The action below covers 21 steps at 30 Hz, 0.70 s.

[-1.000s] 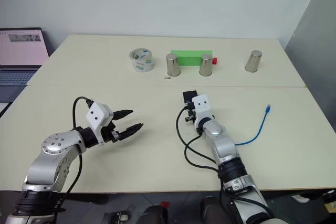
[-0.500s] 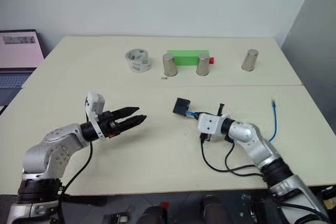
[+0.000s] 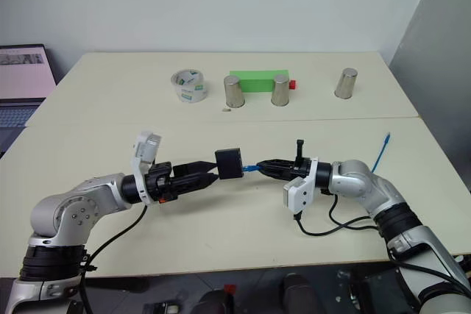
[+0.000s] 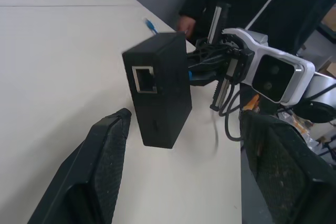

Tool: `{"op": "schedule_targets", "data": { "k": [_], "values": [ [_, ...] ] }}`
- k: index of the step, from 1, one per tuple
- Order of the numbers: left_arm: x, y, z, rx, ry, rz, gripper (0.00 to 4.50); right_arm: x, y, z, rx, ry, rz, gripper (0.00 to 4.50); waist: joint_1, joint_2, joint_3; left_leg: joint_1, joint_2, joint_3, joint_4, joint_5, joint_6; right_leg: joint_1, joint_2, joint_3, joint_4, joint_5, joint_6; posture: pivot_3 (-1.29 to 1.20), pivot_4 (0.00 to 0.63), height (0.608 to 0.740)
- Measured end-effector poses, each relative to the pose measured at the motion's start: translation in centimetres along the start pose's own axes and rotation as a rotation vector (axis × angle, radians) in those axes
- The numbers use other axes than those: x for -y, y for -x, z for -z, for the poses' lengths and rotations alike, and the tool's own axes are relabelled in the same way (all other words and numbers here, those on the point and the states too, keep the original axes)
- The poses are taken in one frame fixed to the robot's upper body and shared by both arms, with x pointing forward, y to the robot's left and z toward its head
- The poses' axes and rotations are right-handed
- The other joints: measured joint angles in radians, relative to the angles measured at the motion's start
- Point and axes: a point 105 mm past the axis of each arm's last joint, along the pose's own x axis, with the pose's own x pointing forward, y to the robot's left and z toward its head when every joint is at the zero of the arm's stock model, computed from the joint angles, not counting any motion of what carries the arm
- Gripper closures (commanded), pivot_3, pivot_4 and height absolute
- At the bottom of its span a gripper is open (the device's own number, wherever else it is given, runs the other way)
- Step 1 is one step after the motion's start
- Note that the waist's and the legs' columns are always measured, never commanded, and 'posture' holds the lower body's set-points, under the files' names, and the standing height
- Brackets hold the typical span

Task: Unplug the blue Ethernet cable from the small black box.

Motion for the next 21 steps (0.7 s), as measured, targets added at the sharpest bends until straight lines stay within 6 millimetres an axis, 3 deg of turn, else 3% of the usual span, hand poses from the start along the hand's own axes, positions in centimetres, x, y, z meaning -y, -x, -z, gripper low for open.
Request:
{"op": "schedule_targets", "data": {
  "k": [12, 21],
  "values": [
    [-0.5, -0.6, 0.0, 0.035, 0.010, -0.012, 0.99, 0.5, -0.6, -0.9, 0.047, 0.000, 0.009, 4.50, 0.001, 0.000, 0.000, 0.000, 0.000, 0.000, 0.000, 0.000, 0.000, 0.000, 0.000, 0.000, 0.000, 0.000, 0.000, 0.00, 0.150, 0.740],
    [-0.6, -0.9, 0.2, 0.041, 0.025, 0.003, 2.87, 0.5, -0.7, -1.4, 0.063, 0.012, 0.004, 4.50, 0.001, 0.000, 0.000, 0.000, 0.000, 0.000, 0.001, 0.000, 0.000, 0.001, 0.000, 0.000, 0.000, 0.000, 0.000, 0.00, 0.150, 0.740]
  ]
}}
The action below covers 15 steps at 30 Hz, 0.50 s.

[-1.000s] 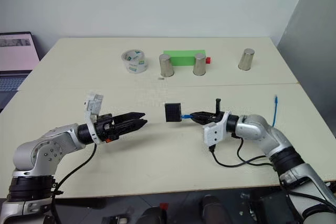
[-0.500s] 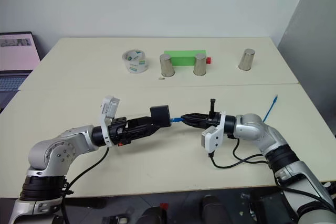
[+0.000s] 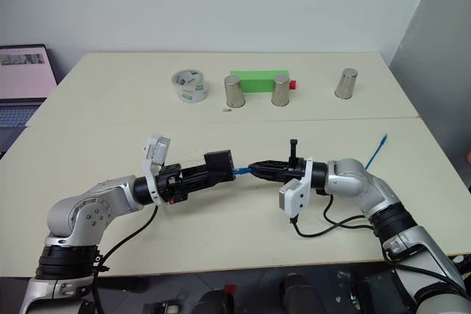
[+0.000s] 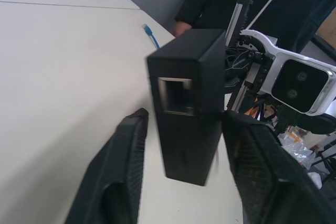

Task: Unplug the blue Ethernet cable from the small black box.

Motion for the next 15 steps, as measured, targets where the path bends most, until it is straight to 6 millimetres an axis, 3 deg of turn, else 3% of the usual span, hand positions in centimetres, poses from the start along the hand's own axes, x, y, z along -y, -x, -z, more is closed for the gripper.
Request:
{"op": "schedule_targets", "data": {
  "k": [4, 7, 11, 15],
  "values": [
    [0.3, 0.0, -0.1, 0.002, -0.005, 0.025, 3.60, 0.0, 0.4, 0.5, -0.031, 0.000, 0.000, 4.50, 0.001, 0.000, 0.000, 0.000, 0.000, 0.000, 0.000, 0.000, 0.000, 0.000, 0.000, 0.000, 0.000, 0.000, 0.000, 0.00, 0.150, 0.740],
    [0.2, 0.0, -0.1, -0.004, -0.007, 0.026, 3.72, -0.1, 0.4, 0.6, -0.042, 0.008, -0.013, 4.50, 0.001, 0.000, 0.000, 0.000, 0.000, 0.000, 0.000, 0.000, 0.000, 0.000, 0.000, 0.000, 0.000, 0.000, 0.000, 0.00, 0.150, 0.740],
    [0.1, -0.2, 0.3, -0.027, -0.007, 0.021, 3.72, -0.6, 0.6, 0.6, -0.042, 0.021, -0.057, 3.40, 0.001, 0.000, 0.000, 0.000, 0.000, 0.000, 0.000, 0.000, 0.000, 0.001, 0.000, 0.000, 0.000, 0.000, 0.000, 0.00, 0.150, 0.740],
    [-0.4, -0.2, 0.7, -0.061, -0.027, -0.001, 3.72, -0.6, 0.6, -0.9, 0.014, 0.025, -0.117, 2.46, 0.002, 0.000, 0.000, 0.000, 0.000, -0.001, 0.000, 0.000, 0.000, 0.001, 0.000, 0.000, 0.000, 0.000, 0.000, 0.00, 0.150, 0.740]
  ]
}}
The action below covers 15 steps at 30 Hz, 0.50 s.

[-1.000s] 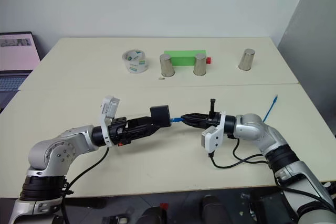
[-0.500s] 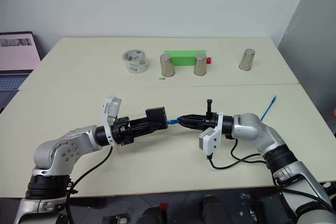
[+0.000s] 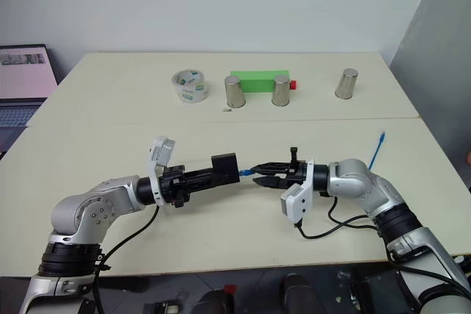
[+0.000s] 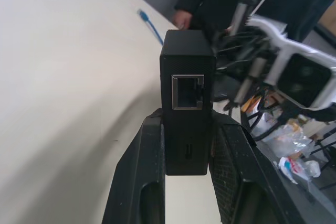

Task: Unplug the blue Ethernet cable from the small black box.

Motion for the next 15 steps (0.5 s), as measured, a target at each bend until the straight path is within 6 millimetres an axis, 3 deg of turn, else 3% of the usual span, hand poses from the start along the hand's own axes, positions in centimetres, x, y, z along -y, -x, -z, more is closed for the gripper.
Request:
{"op": "schedule_targets", "data": {
  "k": [3, 9, 12, 15],
  "values": [
    [0.0, 0.0, 0.0, -0.034, -0.069, 0.012, 3.72, -1.0, 1.3, -0.4, -0.051, -0.232, -0.067, 1.72, 0.012, 0.000, 0.000, 0.000, 0.000, -0.001, 0.000, 0.000, 0.000, 0.001, 0.000, 0.000, -0.001, 0.000, 0.000, 0.00, 0.150, 0.740],
    [0.5, -0.2, 0.9, -0.156, -0.271, 0.089, 3.72, 1.0, 1.0, -2.4, -0.011, -0.934, -0.007, 1.70, 0.022, 0.000, 0.000, 0.001, 0.000, -0.001, 0.001, 0.000, 0.000, 0.002, 0.000, -0.001, 0.000, -0.003, 0.004, 0.00, 0.150, 0.740],
    [0.9, -0.4, 1.4, -0.199, -0.336, 0.138, 3.72, 1.1, 0.7, -2.3, -0.013, -1.169, 0.004, 1.70, 0.026, 0.000, 0.000, 0.001, 0.000, -0.002, 0.001, 0.000, 0.000, 0.002, 0.000, -0.002, 0.000, -0.003, 0.004, 0.00, 0.150, 0.740],
    [1.2, -0.8, 0.6, -0.195, -0.379, 0.166, 3.72, 0.4, 0.4, -2.1, -0.032, -1.299, -0.020, 1.70, 0.027, 0.000, 0.000, 0.000, 0.000, -0.002, 0.001, 0.000, 0.000, 0.002, 0.000, -0.002, -0.001, -0.003, 0.005, 0.00, 0.150, 0.740]
  ]
}}
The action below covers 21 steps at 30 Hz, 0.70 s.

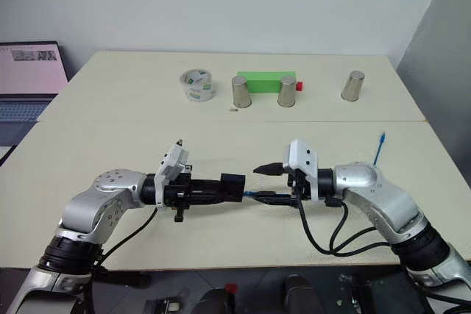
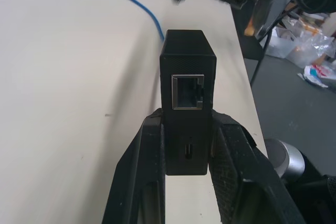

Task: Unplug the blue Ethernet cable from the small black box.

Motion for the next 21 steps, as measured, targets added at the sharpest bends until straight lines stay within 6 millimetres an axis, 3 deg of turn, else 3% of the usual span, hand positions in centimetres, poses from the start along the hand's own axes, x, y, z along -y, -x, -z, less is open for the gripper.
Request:
{"op": "schedule_targets", "data": {
  "k": [11, 21],
  "values": [
    [0.0, -0.2, -0.8, 0.013, -0.039, 0.013, 3.72, 0.3, -0.7, 1.7, -0.059, -0.175, -0.014, 1.70, -0.002, 0.000, 0.000, -0.001, 0.000, 0.000, 0.000, 0.000, 0.000, -0.001, 0.000, 0.000, -0.001, 0.000, 0.000, 0.00, 0.150, 0.740],
    [0.3, -0.3, -0.5, 0.011, -0.032, 0.023, 3.72, 0.5, -1.2, 1.8, -0.073, -0.185, -0.032, 1.70, -0.004, 0.000, 0.000, -0.001, 0.000, 0.000, -0.001, 0.000, 0.000, -0.001, 0.000, 0.000, -0.001, 0.000, 0.000, 0.00, 0.150, 0.740]
  ]
}}
